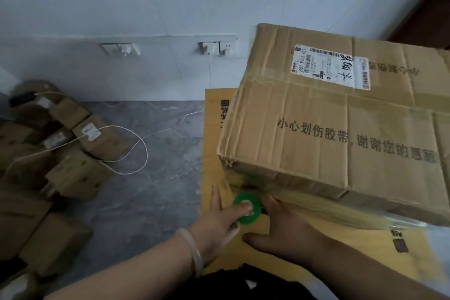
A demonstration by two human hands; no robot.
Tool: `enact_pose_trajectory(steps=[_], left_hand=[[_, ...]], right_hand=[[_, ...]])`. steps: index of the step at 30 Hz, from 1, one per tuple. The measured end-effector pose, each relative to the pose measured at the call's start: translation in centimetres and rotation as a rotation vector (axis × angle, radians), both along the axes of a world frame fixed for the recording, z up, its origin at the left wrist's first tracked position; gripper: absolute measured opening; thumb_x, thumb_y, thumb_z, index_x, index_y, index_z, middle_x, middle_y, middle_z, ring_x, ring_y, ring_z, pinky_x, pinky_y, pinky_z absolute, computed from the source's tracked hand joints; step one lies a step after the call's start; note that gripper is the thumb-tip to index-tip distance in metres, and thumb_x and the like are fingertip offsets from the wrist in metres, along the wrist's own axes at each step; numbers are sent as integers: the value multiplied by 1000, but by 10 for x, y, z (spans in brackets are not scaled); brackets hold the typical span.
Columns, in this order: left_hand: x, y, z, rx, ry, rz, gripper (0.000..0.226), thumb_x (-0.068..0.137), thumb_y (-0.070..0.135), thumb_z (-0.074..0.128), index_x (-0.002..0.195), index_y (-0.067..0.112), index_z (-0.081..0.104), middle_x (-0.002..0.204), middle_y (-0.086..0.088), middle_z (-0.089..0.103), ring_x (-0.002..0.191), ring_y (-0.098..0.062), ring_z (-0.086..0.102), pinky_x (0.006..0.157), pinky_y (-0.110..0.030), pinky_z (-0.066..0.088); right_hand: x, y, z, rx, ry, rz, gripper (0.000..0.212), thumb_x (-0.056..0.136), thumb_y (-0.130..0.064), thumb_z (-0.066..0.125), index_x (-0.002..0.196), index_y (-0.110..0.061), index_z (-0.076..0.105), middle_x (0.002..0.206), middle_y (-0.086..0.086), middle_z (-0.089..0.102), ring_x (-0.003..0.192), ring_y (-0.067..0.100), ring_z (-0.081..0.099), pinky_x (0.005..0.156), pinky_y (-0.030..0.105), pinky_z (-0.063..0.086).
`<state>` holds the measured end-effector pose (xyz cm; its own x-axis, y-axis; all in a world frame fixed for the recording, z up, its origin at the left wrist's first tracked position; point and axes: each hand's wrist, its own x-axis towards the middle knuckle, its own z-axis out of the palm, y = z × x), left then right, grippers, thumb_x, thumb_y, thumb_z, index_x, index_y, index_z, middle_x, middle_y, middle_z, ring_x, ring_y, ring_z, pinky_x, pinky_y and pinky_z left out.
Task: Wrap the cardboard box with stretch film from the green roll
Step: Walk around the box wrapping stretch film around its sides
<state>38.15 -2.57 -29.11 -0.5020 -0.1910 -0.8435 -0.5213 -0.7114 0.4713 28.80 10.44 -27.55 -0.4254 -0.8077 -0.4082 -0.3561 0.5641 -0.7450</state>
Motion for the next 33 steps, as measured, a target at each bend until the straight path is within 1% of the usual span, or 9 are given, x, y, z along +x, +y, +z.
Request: enact_pose_trajectory(steps=[5, 10, 15, 20, 23, 25, 28, 31, 33], left_hand=[[6, 11, -15, -17, 28, 6, 106, 81, 26, 75, 146, 59, -1, 152, -5, 41, 133, -26, 47, 93, -34, 47], [0, 29, -20, 105, 115, 58, 89, 92, 14, 64, 152, 53, 9, 147, -4, 42, 136, -27, 43, 100, -39, 40], [-3, 43, -12, 16, 146, 60, 95, 91, 10, 63, 152, 53, 4, 146, -4, 46, 119, -22, 52, 103, -40, 39], [-12, 71, -6, -2, 203, 235, 90, 93, 2, 57, 151, 53, 9, 114, 2, 65, 101, -15, 62, 86, -33, 44], [-21, 101, -9, 27, 180, 483, 83, 95, 6, 54, 151, 50, 12, 114, 4, 62, 106, -19, 58, 102, -40, 41], [-24, 124, -9, 62, 174, 670, 76, 95, 11, 55, 151, 48, 19, 120, -1, 60, 105, -21, 58, 104, -43, 41], [-31, 149, -8, 34, 204, 791, 95, 79, 13, 73, 151, 47, 21, 126, -9, 62, 106, -24, 61, 102, -42, 45], [-40, 171, -13, -19, 202, 854, 89, 87, 14, 63, 153, 46, 13, 119, -6, 62, 105, -22, 61, 92, -38, 49], [-44, 186, -14, -36, 186, 878, 106, 74, 19, 76, 155, 45, 13, 131, -9, 59, 117, -26, 59, 102, -42, 47]], right_hand=[[-1, 9, 3, 35, -30, -10, 64, 64, -52, 69, 115, -51, 32, 127, -17, 52, 119, 1, 50, 101, 26, 44], [-5, 23, 10, 36, 35, 60, 83, 64, -56, 66, 133, -57, 20, 136, -22, 37, 125, -4, 41, 104, 22, 40], [-14, 36, 15, 40, 11, 107, 76, 61, -53, 67, 124, -60, 26, 135, -28, 33, 126, -6, 38, 107, 21, 37], [-33, 46, 9, 94, -59, 212, 78, 59, -52, 68, 120, -62, 20, 141, -13, 39, 128, 3, 42, 108, 25, 38], [-46, 53, 13, 95, -32, 367, 92, 72, -36, 72, 141, -41, 12, 133, -16, 34, 127, 3, 39, 105, 19, 35], [-51, 61, 23, 88, -37, 458, 95, 77, -29, 71, 147, -27, 8, 128, -15, 28, 125, 2, 33, 104, 14, 28], [-55, 79, 33, 12, 9, 502, 92, 70, -39, 67, 146, -27, 17, 139, -8, 29, 131, 3, 28, 103, 11, 22], [-59, 98, 30, 24, -148, 380, 85, 54, -42, 54, 133, -25, 28, 110, -24, 40, 99, -14, 42, 75, -3, 29], [-64, 111, 27, 44, -262, 346, 90, 48, -45, 57, 130, -26, 26, 106, -25, 40, 98, -10, 45, 79, -3, 31]])
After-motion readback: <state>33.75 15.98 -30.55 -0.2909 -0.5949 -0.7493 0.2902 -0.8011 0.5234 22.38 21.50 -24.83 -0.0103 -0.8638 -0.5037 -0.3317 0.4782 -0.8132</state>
